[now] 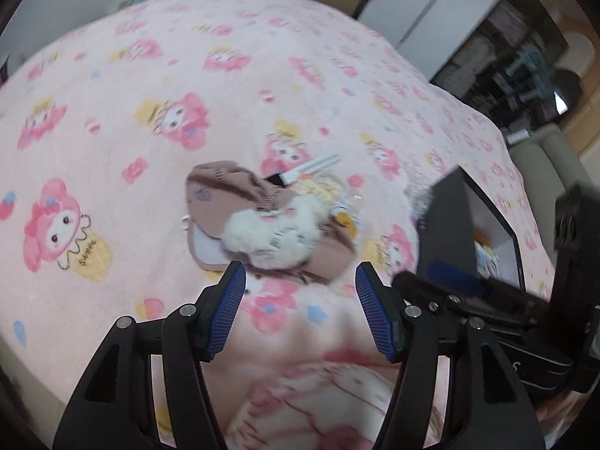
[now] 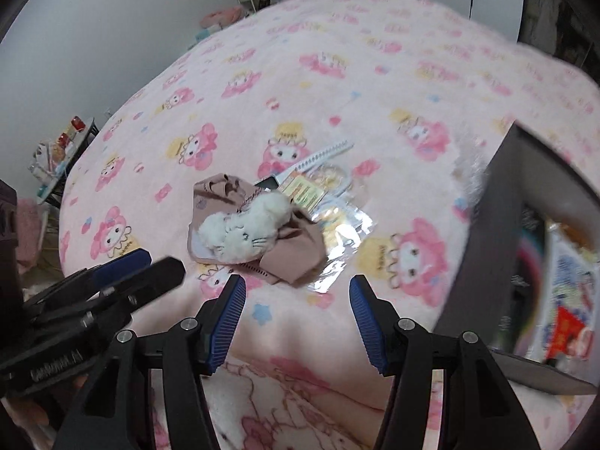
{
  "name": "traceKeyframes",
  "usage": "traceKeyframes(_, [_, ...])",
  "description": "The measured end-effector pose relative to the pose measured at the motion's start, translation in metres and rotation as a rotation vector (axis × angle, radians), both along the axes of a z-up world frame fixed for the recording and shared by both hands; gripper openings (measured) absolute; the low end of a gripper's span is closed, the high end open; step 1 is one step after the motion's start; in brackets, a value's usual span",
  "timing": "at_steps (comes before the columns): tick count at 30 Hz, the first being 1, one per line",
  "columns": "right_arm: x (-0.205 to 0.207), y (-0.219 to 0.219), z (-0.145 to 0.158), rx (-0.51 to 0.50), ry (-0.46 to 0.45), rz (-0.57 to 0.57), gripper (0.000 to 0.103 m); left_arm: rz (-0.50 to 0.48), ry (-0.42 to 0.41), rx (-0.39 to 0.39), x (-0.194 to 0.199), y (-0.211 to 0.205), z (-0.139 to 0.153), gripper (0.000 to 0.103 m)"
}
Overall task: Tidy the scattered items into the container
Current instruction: 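Withdraw the left gripper from the box toward the pouch, then grasp the white fluffy plush toy with the left gripper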
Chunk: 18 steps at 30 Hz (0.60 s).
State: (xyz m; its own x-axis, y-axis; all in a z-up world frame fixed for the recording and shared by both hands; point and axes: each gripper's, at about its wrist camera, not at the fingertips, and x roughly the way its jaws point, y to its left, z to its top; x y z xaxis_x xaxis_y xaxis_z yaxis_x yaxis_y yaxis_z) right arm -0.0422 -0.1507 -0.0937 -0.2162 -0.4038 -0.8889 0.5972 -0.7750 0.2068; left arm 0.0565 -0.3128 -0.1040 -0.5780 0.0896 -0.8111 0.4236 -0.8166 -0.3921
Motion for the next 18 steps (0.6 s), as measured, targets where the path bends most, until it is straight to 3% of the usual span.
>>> traceKeyframes(7, [-0.028,-0.003,-0.038,0.011,-0.097,-0.047,0.054,0.07,-0.045,0.054,-0.011,-0.036,-0.033,0.062])
traceKeyframes(10, [-0.034,-0.01,-0.048,-0.007,-0.125,-0.026,0.054,0.044,-0.047,0.122,-0.021,-0.039,-0.048,0.061])
traceKeyframes(15, [-0.054,-0.023,-0.05,-0.064,-0.085,-0.028,0.054,0.041,-0.096,0.239,-0.039,-0.045,-0.079,0.062])
traceKeyframes(18, [-0.067,-0.043,-0.063,-0.084,-0.141,0.013,0.054,0.048,-0.092,0.282,-0.041,-0.047,-0.088,0.061])
